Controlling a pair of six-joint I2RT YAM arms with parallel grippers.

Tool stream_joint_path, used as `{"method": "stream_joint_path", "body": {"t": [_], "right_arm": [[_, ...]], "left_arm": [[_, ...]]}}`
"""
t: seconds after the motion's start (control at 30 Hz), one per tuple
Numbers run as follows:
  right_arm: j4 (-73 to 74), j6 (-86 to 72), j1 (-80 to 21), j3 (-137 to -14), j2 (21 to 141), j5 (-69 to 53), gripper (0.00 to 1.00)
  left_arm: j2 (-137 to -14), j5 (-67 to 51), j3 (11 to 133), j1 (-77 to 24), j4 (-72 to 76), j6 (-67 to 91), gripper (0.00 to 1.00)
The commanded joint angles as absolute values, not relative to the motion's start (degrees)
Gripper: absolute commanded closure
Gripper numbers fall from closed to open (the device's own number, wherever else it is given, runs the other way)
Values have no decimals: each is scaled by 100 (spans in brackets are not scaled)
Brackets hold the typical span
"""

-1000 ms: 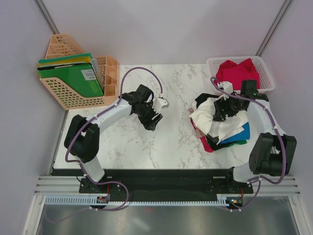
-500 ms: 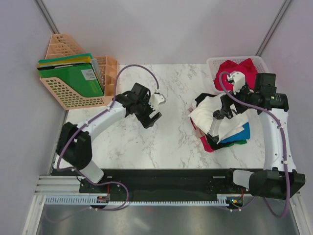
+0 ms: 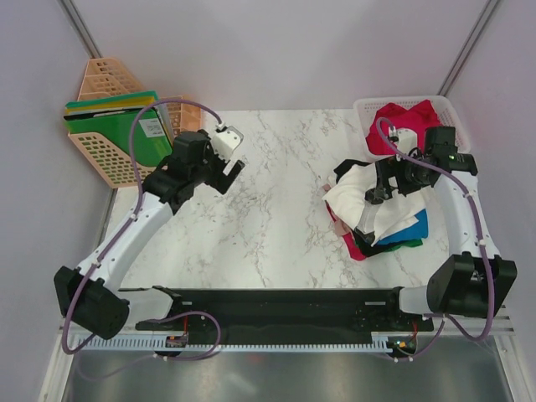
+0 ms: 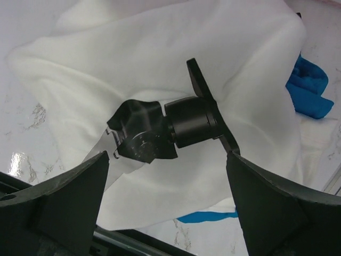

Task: Fold and stack the t-shirts
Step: Put the neatly folded tshirt into the corner of the board with both arms

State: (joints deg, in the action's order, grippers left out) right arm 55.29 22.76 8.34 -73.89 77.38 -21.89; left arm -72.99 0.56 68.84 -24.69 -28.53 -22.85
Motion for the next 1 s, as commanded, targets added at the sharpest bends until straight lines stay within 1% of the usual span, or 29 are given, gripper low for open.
{"method": "stream_joint_path", "body": {"t": [0.0,0.1,0.3,0.43,0.6,0.97], "right_arm": [[5054,1837,774,-7348,7971,-1987,2],[5062,1749,747,-7295,8165,-2021,2],[5273,1924,615,-6997,8121,-1881,2],[5335,2162,598,-6619,8577,-1697,2],[5160,2364,580,-6373,9289,-978,2],[4466,2364,624,-5977,9439,-273,2]], "left_arm": [[-6821,272,6575,-2329,-2321,-2118,0],[-6689,325,6372,-2285,-2241,-2232,0],[-6697,334,6196,-2232,-2101,-2276,0],[-6899,325,6223,-2232,-2083,-2294,0],[-6979,343,6214,-2215,-2083,-2329,0],[-6891,255,6117,-2180,-2039,-2347,0]]}}
